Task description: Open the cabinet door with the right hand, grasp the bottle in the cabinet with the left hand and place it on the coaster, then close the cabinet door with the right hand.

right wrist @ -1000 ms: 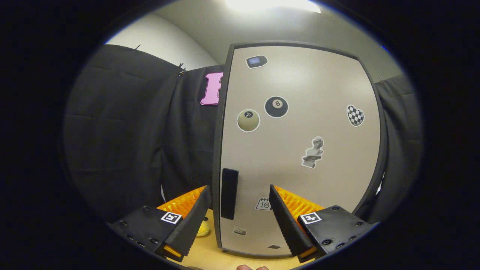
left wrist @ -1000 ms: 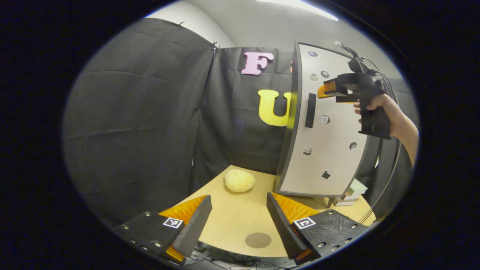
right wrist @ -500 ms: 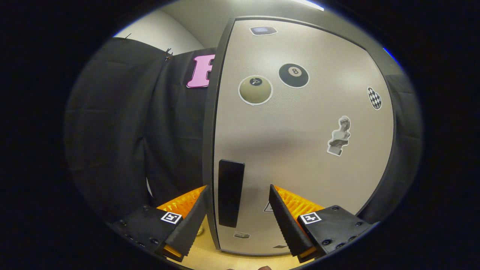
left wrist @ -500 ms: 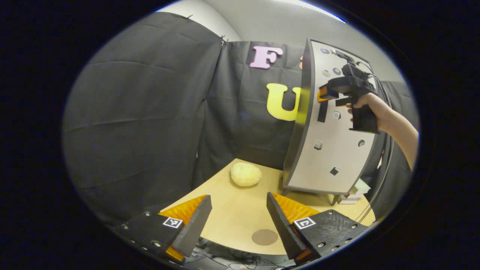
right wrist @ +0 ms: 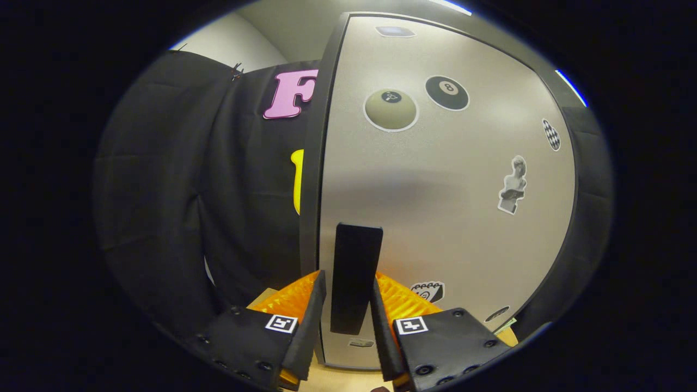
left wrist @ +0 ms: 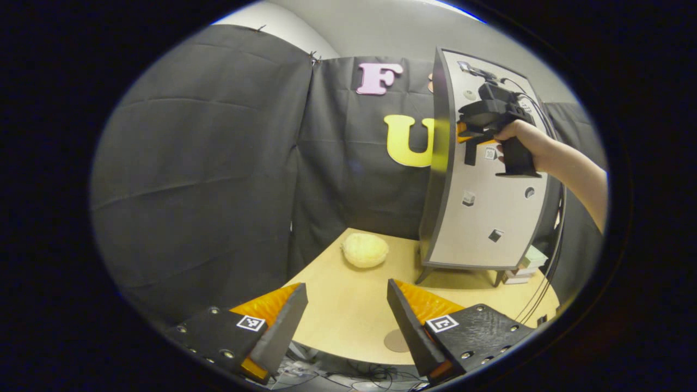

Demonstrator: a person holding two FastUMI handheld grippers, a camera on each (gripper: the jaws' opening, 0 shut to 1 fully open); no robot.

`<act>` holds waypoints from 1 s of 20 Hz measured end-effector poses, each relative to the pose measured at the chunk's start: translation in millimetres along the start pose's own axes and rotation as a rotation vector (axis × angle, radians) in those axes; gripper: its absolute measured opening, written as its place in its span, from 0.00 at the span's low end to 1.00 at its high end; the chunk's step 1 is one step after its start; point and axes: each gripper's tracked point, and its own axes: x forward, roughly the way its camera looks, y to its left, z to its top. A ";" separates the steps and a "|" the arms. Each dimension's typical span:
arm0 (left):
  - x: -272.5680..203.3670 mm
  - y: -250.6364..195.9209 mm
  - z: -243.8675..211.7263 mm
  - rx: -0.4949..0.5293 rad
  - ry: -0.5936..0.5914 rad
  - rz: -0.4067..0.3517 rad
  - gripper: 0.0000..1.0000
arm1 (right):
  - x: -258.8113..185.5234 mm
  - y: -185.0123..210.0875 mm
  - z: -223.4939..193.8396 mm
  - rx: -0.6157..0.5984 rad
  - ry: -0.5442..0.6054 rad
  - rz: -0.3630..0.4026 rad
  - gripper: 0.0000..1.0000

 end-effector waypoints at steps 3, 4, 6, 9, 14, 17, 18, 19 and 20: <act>-6.8 15.2 0.5 -0.022 0.000 0.023 0.88 | 4.3 6.5 -18.0 0.019 0.082 0.040 0.53; -10.0 14.9 -1.1 -0.036 -0.001 0.029 0.88 | 3.1 3.2 -20.7 0.021 0.086 0.027 0.55; -14.7 14.9 -4.2 -0.055 0.001 0.037 0.88 | 5.0 1.7 -17.7 0.044 0.055 0.022 0.41; -21.3 10.7 -7.8 -0.049 0.003 0.033 0.88 | 4.7 0.9 -17.1 0.057 0.050 0.020 0.37; -30.5 2.3 -6.1 -0.031 -0.002 0.024 0.91 | 4.9 2.7 -17.2 0.061 0.043 0.054 0.17; -33.7 -2.5 -6.1 -0.032 -0.005 0.018 0.90 | 2.7 3.9 -19.6 0.056 0.054 0.113 0.08; -33.1 -5.3 -7.3 -0.037 -0.004 0.014 0.91 | 0.6 3.5 -19.3 0.048 0.049 0.123 0.06; -32.0 -7.7 -7.0 -0.039 -0.004 0.011 0.91 | -1.6 3.1 -19.7 0.045 0.040 0.131 0.08; -31.2 -9.5 -8.1 -0.037 -0.004 0.009 0.91 | -5.2 3.2 -20.4 0.045 0.032 0.143 0.08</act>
